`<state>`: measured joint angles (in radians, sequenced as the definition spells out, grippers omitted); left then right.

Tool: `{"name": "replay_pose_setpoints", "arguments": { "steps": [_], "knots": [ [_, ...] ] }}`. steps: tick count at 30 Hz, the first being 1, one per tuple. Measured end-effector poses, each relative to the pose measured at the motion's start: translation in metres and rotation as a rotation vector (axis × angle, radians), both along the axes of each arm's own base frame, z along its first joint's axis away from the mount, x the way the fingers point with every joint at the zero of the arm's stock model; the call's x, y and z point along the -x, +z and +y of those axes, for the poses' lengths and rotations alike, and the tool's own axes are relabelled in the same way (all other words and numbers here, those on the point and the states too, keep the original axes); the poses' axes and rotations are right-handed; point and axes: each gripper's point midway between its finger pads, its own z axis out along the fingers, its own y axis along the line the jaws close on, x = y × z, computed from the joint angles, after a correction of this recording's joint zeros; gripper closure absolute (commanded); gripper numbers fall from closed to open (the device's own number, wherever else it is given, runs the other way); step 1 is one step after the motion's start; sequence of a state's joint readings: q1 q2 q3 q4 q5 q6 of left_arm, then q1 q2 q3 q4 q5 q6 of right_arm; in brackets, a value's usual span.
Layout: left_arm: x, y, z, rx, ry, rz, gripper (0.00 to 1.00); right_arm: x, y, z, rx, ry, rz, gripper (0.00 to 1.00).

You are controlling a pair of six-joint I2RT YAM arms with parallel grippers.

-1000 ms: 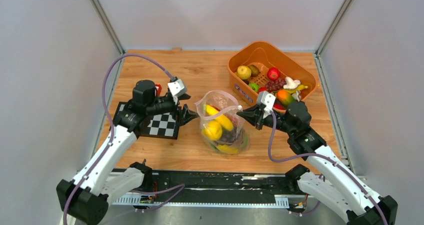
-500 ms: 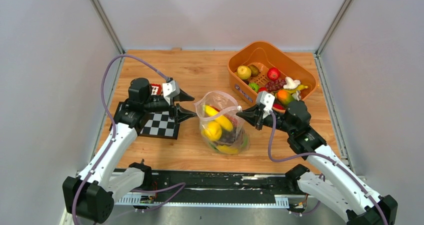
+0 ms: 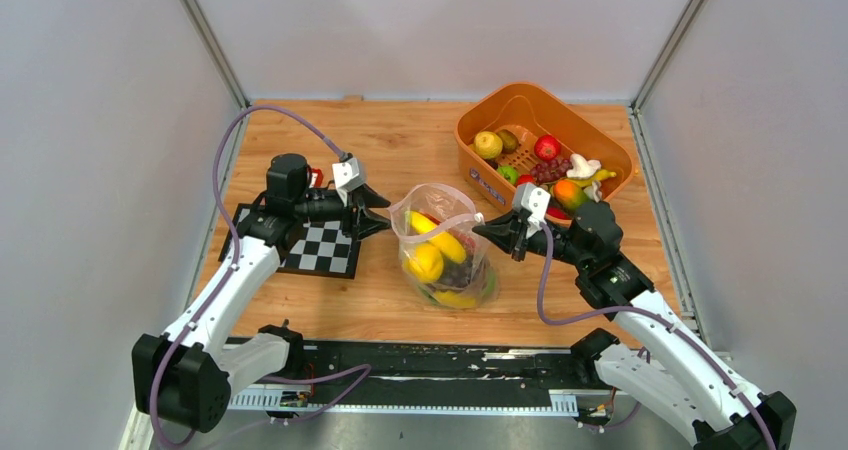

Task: Place the food in the zip-top bag and seal the zipper
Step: Adjust the zipper food storage bag at the center of the board.

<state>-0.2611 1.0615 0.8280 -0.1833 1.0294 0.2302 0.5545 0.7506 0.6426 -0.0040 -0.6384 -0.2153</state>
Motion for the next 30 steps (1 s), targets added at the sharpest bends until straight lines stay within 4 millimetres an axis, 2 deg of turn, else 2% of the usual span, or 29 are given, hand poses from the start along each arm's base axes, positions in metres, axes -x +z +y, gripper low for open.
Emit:
{"name": "replay_pose_setpoints", "arguments": {
  "steps": [7,11,13,15,16,25,30],
  "knots": [
    [0.002,0.002,-0.001,0.010,-0.013,0.005,0.48,0.000,0.000,0.000,0.000,0.000,0.000,1.00],
    [0.005,0.006,-0.003,0.027,-0.034,0.004,0.57,0.000,0.000,0.000,0.000,0.000,0.000,1.00],
    [0.006,0.007,-0.004,0.034,-0.043,0.007,0.67,0.000,0.000,0.000,0.000,0.000,0.000,1.00],
    [0.008,0.008,-0.005,0.042,-0.053,0.012,0.97,0.000,0.000,0.000,0.000,0.000,0.000,1.00],
    [0.009,0.009,-0.005,0.044,-0.055,0.015,1.00,0.000,0.000,0.000,0.000,0.000,0.000,1.00],
    [0.007,0.013,-0.005,0.047,-0.042,0.002,1.00,-0.003,0.000,-0.001,0.000,-0.018,-0.001,1.00],
    [-0.005,0.017,0.003,0.008,0.058,-0.004,1.00,-0.012,0.011,-0.013,-0.020,-0.116,-0.035,1.00]
  ]
}}
